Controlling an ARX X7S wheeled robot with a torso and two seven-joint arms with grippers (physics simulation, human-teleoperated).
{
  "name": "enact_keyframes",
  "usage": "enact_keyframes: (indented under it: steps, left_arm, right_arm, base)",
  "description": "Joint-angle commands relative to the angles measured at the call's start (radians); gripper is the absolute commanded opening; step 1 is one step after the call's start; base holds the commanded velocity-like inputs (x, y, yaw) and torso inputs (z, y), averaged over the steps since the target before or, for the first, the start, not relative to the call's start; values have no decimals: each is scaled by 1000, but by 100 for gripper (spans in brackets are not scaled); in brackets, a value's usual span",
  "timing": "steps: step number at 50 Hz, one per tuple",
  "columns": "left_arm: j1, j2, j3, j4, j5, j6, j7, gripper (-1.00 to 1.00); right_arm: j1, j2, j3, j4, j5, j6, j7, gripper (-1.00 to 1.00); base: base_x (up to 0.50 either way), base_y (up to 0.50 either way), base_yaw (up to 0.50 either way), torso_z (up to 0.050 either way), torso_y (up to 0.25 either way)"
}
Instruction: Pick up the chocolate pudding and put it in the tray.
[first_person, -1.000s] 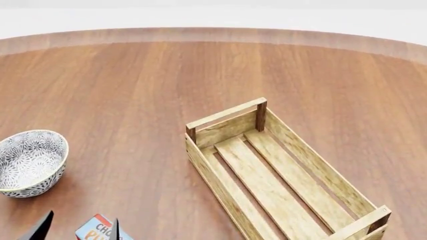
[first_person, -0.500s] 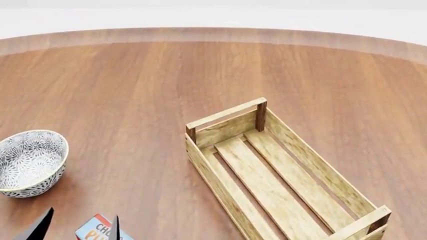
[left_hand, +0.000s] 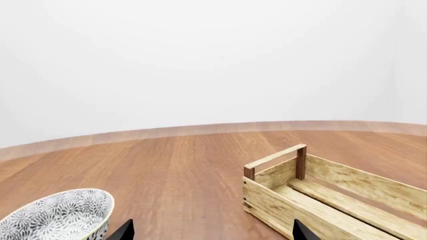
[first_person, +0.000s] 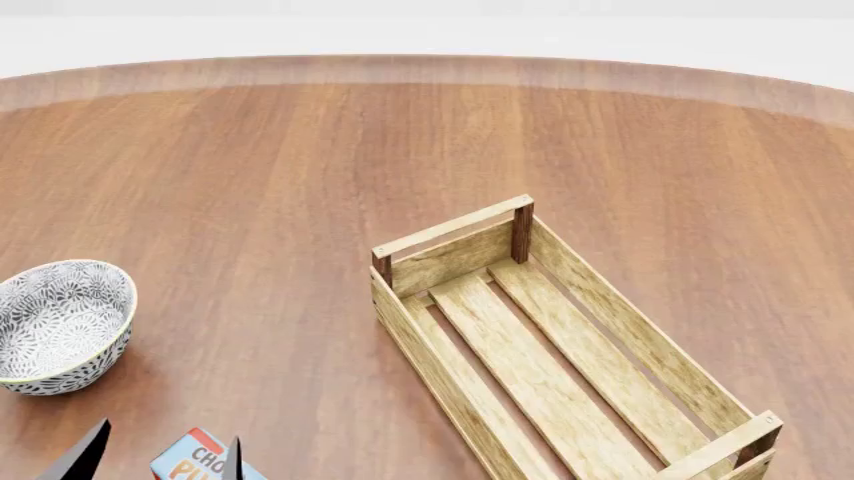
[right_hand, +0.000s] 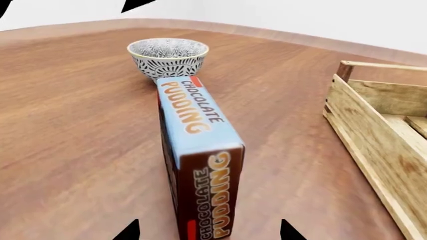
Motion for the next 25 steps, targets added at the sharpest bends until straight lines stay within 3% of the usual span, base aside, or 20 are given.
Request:
enact_keyframes:
  steps: [1, 25]
  left_arm:
    - [4, -5, 5, 4, -3, 7, -7, 100]
    - [18, -15, 16, 6, -13, 28, -14, 100]
  right_arm:
    - [40, -29, -20, 81, -3, -24, -5, 100]
    - [151, -99, -25, 346, 26, -125, -21, 100]
  base:
    - [0, 0, 0, 0, 0]
    - [0, 0, 0, 0, 0]
